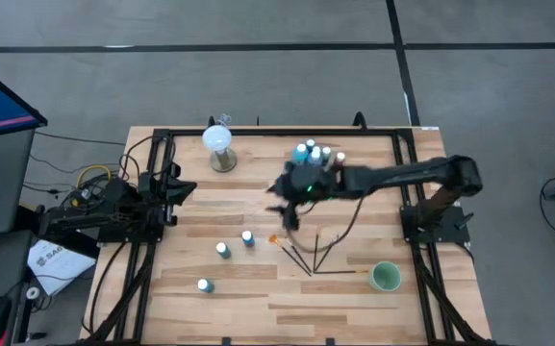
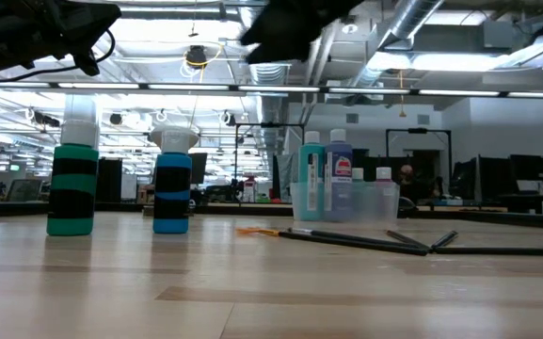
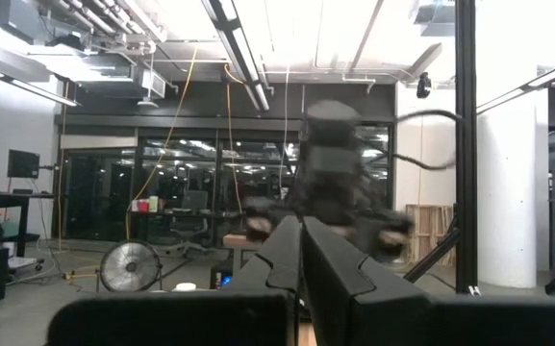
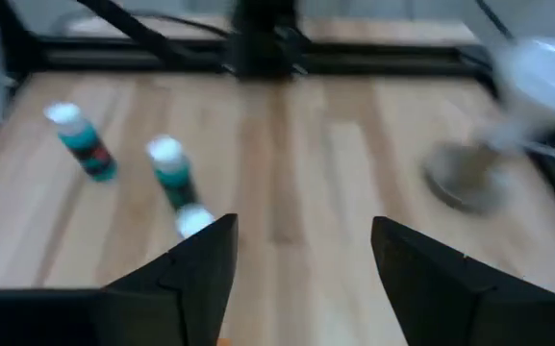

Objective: Pick & Place Paint Supplies
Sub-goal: Put the small blue paint bottle into the transparent bin

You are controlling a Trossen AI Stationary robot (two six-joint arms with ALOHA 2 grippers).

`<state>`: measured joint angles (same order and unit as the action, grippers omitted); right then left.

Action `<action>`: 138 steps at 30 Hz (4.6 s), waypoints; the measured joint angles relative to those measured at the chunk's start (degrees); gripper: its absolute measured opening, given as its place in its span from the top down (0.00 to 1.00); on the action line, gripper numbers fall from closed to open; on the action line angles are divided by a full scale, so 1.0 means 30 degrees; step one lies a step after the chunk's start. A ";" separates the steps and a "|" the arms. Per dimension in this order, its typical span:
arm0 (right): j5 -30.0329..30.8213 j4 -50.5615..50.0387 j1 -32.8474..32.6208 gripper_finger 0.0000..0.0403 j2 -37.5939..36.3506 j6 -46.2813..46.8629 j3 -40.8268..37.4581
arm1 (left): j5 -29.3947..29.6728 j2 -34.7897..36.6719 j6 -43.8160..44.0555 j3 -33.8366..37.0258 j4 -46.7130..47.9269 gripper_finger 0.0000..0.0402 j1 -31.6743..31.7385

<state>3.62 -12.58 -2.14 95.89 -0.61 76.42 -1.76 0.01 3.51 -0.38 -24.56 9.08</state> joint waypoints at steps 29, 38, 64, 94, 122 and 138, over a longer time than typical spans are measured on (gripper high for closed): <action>-0.3304 0.8885 -0.0697 0.37 0.7261 0.0078 0.0087 | 0.0007 0.0000 -0.0007 0.0001 0.0000 1.00 -0.0005; -0.3481 0.8788 -0.0640 0.37 0.8541 0.0869 0.0029 | 0.0000 0.0000 -0.0004 0.0002 0.0000 1.00 -0.0004; -0.0704 0.0224 0.0580 0.74 0.0634 -0.1166 0.0036 | 0.0000 0.0000 0.0000 0.0004 0.0000 1.00 -0.0004; 1.1402 0.5159 0.4124 0.74 -1.1864 0.6411 -1.5319 | 0.0000 0.0000 -0.0004 0.0003 0.0000 1.00 0.0000; 1.0137 0.9164 0.5946 0.74 -0.4998 0.6209 -1.5336 | 0.0007 0.0000 -0.0003 0.0004 0.0000 1.00 -0.0007; 0.9085 1.0128 0.6649 0.61 -0.4354 0.6027 -1.5336 | 0.0007 0.0000 0.0000 0.0000 0.0000 1.00 0.0000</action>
<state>30.88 17.80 17.80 82.83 17.47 30.41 -1.74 0.01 3.51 -0.38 -24.56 9.08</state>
